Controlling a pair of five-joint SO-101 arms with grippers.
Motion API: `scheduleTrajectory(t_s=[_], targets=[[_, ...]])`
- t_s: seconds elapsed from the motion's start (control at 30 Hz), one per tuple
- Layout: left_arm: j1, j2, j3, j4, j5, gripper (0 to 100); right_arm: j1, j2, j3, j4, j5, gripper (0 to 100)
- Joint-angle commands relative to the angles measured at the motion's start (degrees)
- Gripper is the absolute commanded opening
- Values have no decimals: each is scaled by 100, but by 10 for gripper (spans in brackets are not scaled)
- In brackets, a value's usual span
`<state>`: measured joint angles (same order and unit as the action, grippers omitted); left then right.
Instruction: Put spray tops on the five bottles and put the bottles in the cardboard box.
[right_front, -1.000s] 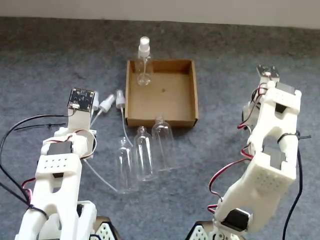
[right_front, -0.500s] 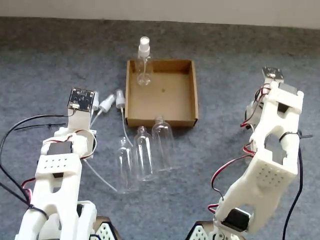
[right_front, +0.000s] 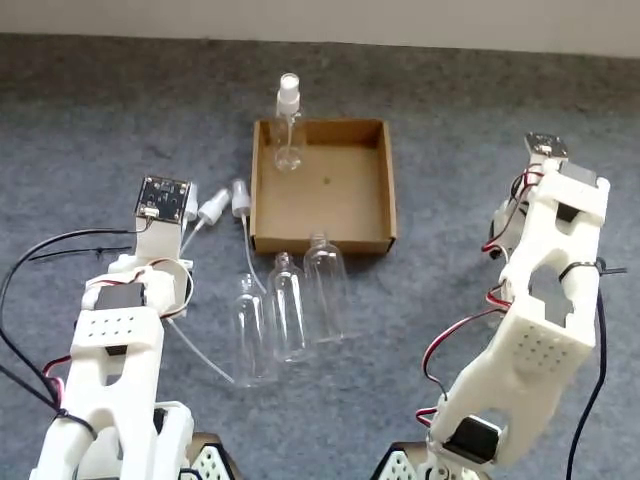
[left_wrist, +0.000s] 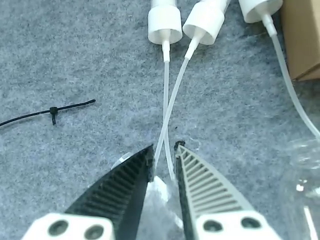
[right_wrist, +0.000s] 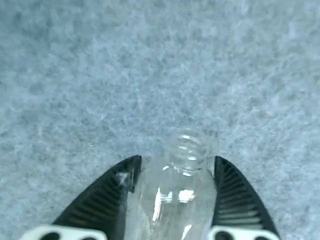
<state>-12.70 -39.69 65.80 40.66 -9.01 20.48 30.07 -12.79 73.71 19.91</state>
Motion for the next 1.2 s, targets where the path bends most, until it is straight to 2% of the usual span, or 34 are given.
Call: scheduleTrajectory(t_s=[0.0, 0.1, 0.2, 0.3, 0.4, 0.53, 0.67, 0.83, 1.17], targets=[[84, -119, -31, -88, 18, 78, 48, -110, -338, 75, -9, 84], [57, -119, -75, -79, 18, 78, -136, -207, -558, 119, 396, 50], [-48, -119, -365, -44, 9, 78, -514, -356, -998, 637, 923, 44], [-154, -92, -1015, 448, 9, 78, -840, -541, -1490, 1015, 1002, 44], [-163, 330, -2062, 1152, 9, 78, -1130, -804, -1851, 1095, 985, 44], [-171, 1666, -3908, 2075, 9, 81, -1332, -1297, -1807, 1138, 993, 43], [-163, 3345, -5842, 3007, 0, 155, -1349, -1877, -1446, 1077, 1037, 41], [-171, 5305, -8066, 3569, 0, 148, -1464, -2976, -198, 558, 1301, 40], [-84, 8549, -11776, 4695, 26, 148, -1455, -5613, 4391, -2176, 1363, 41]])
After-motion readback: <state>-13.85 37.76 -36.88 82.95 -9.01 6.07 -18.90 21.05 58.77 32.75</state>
